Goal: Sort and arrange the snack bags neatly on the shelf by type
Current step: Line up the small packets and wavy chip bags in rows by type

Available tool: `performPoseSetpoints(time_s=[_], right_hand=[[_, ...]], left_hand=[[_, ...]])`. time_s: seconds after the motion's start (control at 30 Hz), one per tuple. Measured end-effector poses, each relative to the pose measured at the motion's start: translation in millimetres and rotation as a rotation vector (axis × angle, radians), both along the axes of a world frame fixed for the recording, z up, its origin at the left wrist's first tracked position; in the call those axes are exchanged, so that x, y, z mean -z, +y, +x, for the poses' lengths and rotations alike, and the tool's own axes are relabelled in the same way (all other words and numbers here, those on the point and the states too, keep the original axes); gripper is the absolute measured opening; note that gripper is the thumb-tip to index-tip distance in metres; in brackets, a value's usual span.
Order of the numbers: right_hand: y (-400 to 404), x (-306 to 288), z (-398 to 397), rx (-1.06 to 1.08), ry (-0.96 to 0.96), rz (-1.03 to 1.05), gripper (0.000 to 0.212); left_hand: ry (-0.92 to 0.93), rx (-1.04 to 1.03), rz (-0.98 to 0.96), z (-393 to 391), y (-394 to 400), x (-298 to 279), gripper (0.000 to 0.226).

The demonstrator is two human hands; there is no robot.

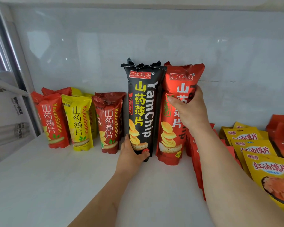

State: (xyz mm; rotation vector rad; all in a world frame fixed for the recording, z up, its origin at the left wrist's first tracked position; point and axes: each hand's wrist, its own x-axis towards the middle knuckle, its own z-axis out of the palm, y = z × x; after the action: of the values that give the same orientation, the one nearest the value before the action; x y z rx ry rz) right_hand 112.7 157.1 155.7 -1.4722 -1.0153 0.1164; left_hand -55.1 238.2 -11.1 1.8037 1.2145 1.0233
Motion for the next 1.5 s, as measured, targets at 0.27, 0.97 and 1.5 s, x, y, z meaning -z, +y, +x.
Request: performPoseSetpoints(time_s=[0.27,0.97,1.5], right_hand=[[-2,-1,-4,0.014,0.012,-0.030,0.099],[56,33,-193,-0.061,-0.377,-0.149,0.089],[116,43,-209,0.266,-0.584,-0.299,0.061]], left_hand=[[0.030,-0.018,-0.036,-4,-12,-9,0.106],[0.007,-0.456,0.065,-155,46,-26,0.081],[0.035,-0.268,0.002,-167,102,-10,0.100]])
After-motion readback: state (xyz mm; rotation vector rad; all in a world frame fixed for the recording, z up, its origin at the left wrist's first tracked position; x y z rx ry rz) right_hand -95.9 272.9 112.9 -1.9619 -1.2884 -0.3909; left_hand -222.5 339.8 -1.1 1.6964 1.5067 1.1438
